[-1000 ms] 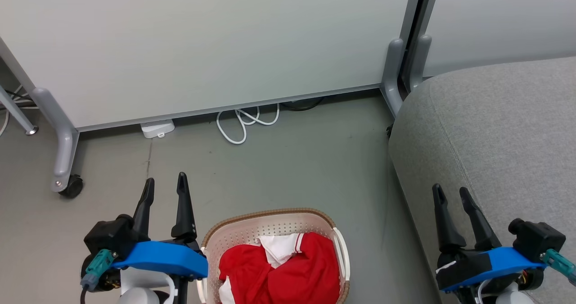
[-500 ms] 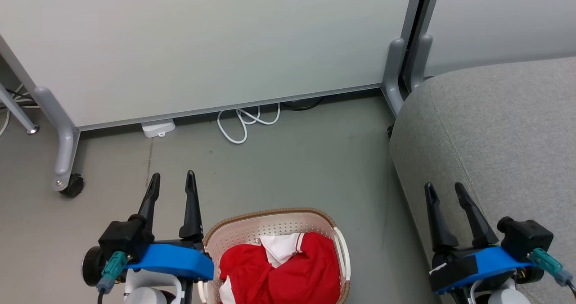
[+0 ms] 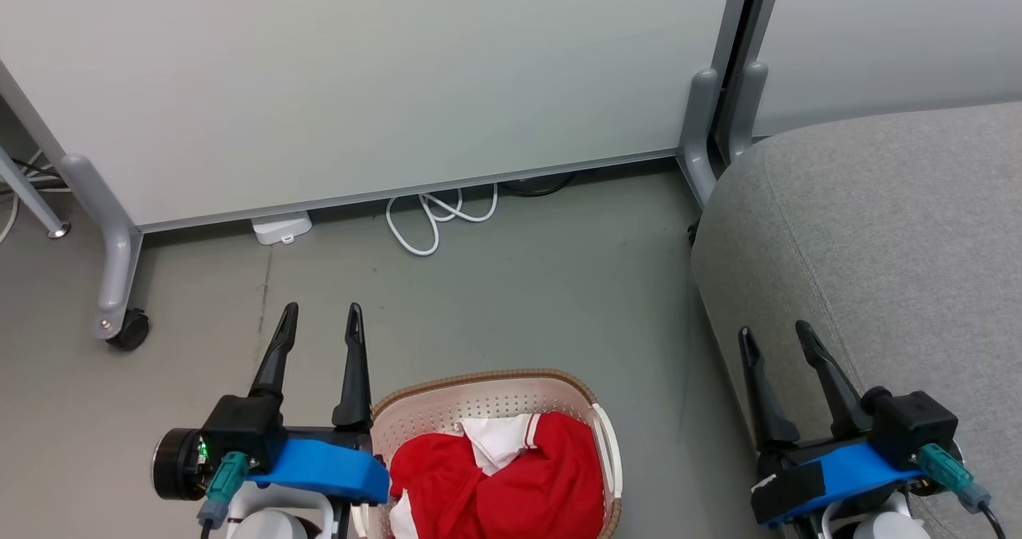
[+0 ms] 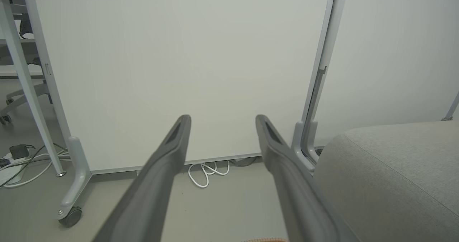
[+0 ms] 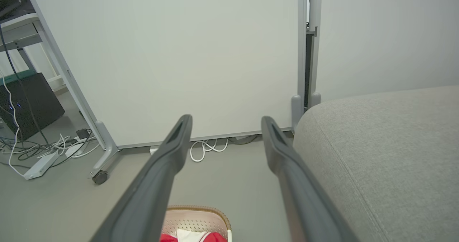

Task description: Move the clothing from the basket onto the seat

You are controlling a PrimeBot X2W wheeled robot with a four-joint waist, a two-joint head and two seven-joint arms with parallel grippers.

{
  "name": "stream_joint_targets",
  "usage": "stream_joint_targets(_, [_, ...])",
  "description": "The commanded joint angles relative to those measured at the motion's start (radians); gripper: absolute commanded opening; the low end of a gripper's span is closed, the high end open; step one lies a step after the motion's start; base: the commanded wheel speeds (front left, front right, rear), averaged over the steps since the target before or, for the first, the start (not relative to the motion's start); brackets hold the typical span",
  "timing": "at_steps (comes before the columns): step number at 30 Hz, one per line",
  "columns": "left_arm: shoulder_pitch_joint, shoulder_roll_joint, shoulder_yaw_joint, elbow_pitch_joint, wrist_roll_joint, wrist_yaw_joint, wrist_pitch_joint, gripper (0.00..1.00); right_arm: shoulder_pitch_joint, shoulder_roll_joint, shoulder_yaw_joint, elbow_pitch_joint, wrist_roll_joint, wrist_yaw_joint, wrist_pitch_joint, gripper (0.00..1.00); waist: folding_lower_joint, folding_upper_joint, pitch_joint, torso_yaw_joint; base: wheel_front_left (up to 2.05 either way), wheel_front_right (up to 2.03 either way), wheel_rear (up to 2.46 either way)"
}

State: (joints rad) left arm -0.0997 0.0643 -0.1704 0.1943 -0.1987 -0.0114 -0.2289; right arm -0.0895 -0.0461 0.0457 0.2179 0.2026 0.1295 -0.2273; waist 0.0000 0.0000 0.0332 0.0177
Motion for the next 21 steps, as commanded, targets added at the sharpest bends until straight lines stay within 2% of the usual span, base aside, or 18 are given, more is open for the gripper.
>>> stream_joint_targets(1, [-0.011,0.0,0.003,0.001,0.023,-0.006,-0.007,1.0,-0.014,-0.006,0.004,-0.003,-0.025,0.002,-0.009,1.0,0.0,0.0,-0.001,0.0,0.0,0.0,0.0])
stream_joint_targets(17, [-0.004,-0.012,0.013,0.026,0.121,-0.03,-0.036,1.0,-0.009,-0.007,0.022,0.006,-0.137,0.001,-0.038,1.0,0.0,0.0,-0.006,0.001,0.0,0.0,0.0])
stream_joint_targets(21, [-0.004,-0.013,0.018,0.032,0.113,-0.034,-0.038,1.0,-0.013,-0.007,0.024,0.005,-0.137,0.001,-0.039,1.0,0.0,0.0,-0.005,0.0,0.0,0.0,0.0])
